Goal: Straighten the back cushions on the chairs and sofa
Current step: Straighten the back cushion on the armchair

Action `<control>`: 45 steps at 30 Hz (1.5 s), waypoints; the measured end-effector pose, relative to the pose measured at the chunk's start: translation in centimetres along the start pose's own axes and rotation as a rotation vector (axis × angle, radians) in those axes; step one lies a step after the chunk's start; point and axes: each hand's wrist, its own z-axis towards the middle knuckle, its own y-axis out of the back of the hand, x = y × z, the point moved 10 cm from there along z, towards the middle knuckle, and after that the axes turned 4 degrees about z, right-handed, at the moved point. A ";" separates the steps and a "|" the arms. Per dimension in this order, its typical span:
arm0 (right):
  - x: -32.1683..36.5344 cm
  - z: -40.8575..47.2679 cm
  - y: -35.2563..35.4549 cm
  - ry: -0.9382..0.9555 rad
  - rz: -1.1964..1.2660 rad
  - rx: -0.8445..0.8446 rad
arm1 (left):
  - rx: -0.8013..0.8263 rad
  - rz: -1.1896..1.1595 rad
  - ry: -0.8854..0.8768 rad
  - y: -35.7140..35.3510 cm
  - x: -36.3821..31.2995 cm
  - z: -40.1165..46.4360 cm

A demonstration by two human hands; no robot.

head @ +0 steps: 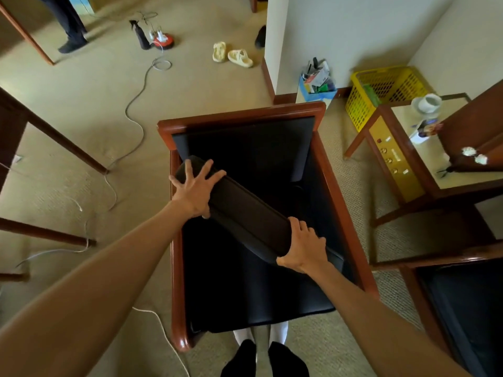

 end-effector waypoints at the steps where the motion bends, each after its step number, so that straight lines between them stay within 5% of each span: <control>1: 0.5 0.2 -0.4 -0.003 0.004 0.004 | 0.023 0.065 -0.022 -0.7 -1.1 0.2; 10: 2.7 2.4 -0.1 0.016 0.036 -0.005 | -0.129 0.274 -0.161 -2.8 -4.9 2.5; 26: 3.4 15.5 10.7 0.411 -0.280 0.018 | -0.305 -0.039 0.026 2.3 -1.8 6.9; 32: 2.6 18.0 10.8 0.419 -0.332 0.051 | -0.266 -0.082 0.032 2.2 -2.3 8.4; 40: -0.1 17.9 9.3 0.361 -0.431 -0.121 | -0.076 0.004 0.028 -1.7 1.6 10.4; 45: 1.4 19.0 11.1 0.412 -0.470 -0.220 | -0.187 -0.061 0.076 -1.2 2.4 9.9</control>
